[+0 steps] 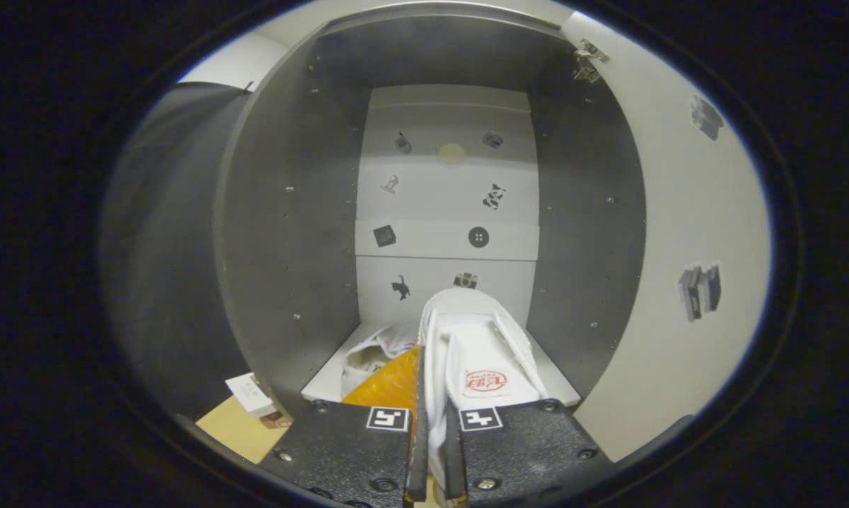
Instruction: Open the shoe cabinet door, grab the shoes and put them into the shoe cabinet, then close the shoe cabinet door.
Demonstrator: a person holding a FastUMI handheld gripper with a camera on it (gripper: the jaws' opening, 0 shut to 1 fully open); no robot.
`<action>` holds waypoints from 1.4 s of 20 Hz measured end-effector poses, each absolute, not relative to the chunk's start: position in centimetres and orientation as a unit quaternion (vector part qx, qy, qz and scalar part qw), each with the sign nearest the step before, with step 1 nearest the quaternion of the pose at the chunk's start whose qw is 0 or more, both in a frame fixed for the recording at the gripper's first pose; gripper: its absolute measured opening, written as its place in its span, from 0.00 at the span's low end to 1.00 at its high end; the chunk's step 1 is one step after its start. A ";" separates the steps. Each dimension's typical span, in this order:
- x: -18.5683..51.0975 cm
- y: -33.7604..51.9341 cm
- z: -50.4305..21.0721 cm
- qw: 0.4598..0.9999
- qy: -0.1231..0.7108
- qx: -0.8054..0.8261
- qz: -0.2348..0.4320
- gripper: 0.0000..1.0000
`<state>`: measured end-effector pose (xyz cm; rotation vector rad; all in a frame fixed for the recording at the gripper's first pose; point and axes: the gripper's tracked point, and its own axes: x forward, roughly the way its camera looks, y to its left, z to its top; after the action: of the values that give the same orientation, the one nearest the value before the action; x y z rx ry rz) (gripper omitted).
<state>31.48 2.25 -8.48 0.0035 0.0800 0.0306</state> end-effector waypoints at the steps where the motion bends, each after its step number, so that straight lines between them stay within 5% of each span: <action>1: 33.0 1.9 -8.3 0.999 0.041 0.003 0.014 0.13; 12: 44.2 -0.9 -11.5 0.997 0.083 -0.005 -0.009 0.13; 28: 47.2 -1.1 -16.2 0.982 0.180 0.031 -0.058 0.16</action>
<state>47.20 -1.10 -16.20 0.0618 0.3615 -0.1170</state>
